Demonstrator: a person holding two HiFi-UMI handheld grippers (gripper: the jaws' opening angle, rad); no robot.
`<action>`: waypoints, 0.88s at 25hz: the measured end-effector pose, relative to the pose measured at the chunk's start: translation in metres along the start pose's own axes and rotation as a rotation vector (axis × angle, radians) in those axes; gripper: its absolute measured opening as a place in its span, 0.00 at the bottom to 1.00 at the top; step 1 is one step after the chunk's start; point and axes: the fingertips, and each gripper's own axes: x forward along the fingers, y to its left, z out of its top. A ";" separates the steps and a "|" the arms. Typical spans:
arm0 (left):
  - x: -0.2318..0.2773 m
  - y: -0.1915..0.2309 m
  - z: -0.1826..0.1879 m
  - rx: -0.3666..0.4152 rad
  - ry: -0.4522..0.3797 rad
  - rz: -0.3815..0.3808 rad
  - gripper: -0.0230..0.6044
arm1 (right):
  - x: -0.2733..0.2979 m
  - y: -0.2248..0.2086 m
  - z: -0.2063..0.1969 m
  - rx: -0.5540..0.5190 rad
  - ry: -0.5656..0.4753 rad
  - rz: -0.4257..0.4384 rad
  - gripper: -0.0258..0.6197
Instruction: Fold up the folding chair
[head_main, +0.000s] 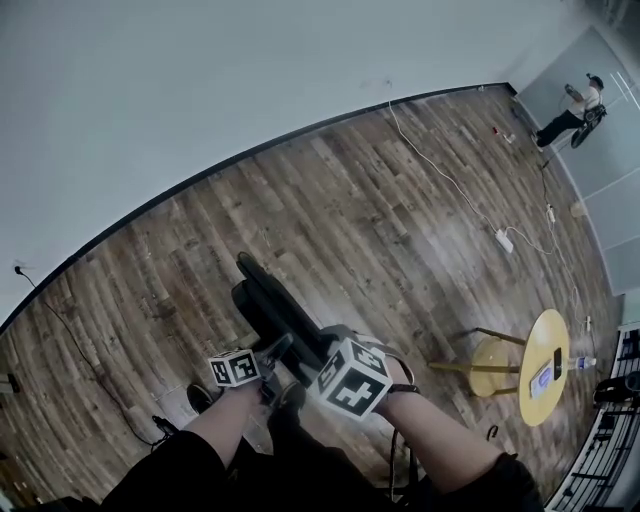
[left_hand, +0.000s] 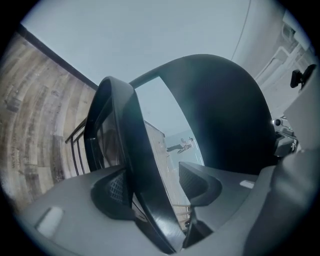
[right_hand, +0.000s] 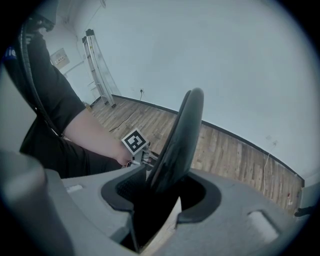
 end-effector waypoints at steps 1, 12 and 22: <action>0.004 -0.003 0.000 -0.001 0.005 -0.004 0.44 | -0.001 -0.003 -0.001 -0.001 0.000 -0.003 0.32; 0.039 -0.016 0.010 0.033 0.050 0.044 0.35 | -0.008 -0.030 -0.005 0.022 0.020 -0.056 0.29; 0.068 -0.025 0.017 0.012 0.053 0.152 0.30 | -0.009 -0.032 -0.003 0.020 0.023 -0.068 0.29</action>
